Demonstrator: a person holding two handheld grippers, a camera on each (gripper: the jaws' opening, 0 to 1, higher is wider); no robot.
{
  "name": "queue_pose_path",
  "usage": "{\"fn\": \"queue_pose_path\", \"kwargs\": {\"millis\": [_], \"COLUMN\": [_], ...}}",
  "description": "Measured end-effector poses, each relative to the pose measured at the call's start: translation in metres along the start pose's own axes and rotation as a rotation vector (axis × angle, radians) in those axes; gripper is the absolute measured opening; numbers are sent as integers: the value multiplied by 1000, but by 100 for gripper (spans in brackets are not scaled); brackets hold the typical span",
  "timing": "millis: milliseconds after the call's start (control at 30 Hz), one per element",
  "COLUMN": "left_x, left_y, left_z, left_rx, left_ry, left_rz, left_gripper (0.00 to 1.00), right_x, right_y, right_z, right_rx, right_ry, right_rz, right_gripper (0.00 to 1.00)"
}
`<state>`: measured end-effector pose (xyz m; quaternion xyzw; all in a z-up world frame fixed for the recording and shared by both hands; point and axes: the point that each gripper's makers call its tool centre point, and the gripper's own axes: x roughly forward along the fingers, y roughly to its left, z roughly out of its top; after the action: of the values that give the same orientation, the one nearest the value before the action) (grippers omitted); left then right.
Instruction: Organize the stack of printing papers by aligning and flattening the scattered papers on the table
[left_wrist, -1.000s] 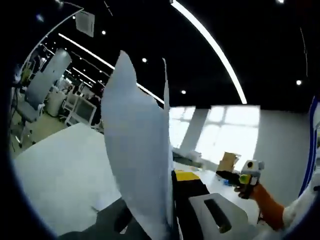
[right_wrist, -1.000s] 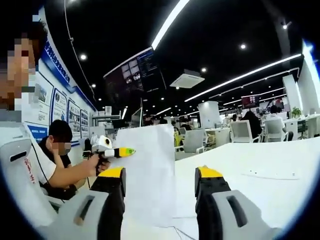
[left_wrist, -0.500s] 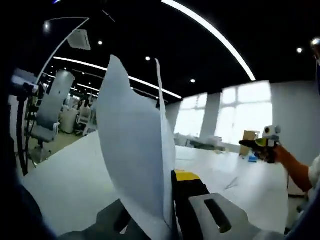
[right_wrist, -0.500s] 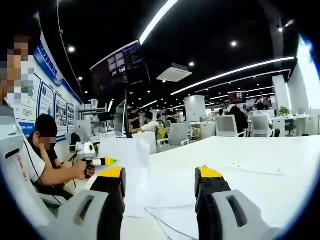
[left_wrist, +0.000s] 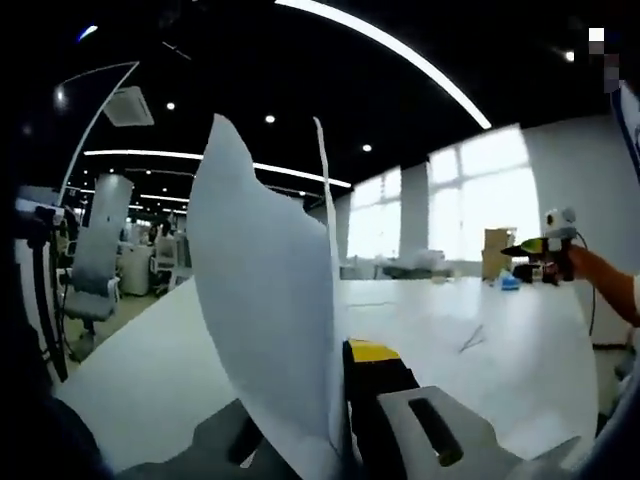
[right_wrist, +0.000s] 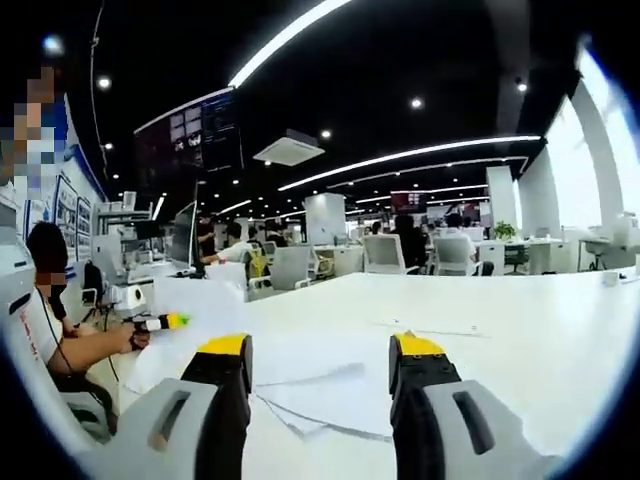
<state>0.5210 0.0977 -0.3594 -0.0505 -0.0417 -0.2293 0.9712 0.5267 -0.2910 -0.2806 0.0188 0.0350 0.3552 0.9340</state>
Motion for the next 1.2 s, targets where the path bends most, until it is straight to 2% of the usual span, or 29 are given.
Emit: {"fn": "queue_pose_path", "kwargs": {"millis": [67, 200, 367, 567, 733, 1200], "left_x": [0, 1, 2, 3, 3, 3], "left_y": [-1, -7, -10, -9, -9, -5], "left_z": [-1, -3, -5, -6, -6, -8], "left_rx": [6, 69, 68, 57, 56, 43], "left_ry": [4, 6, 17, 18, 15, 25], "left_rz": [-7, -46, -56, -53, -51, -40], "left_gripper": [6, 6, 6, 6, 6, 6], "right_x": [-11, -31, -43, -42, -44, -32], "right_y": [-5, -17, -31, -41, -53, -57], "right_z": [2, 5, 6, 5, 0, 0], "right_rx": [-3, -3, 20, 41, 15, 10], "right_ry": [-6, 1, 27, 75, 130, 183], "right_rz": [-30, -71, -103, -75, -108, -89], "right_gripper": [50, 51, 51, 51, 50, 51]}}
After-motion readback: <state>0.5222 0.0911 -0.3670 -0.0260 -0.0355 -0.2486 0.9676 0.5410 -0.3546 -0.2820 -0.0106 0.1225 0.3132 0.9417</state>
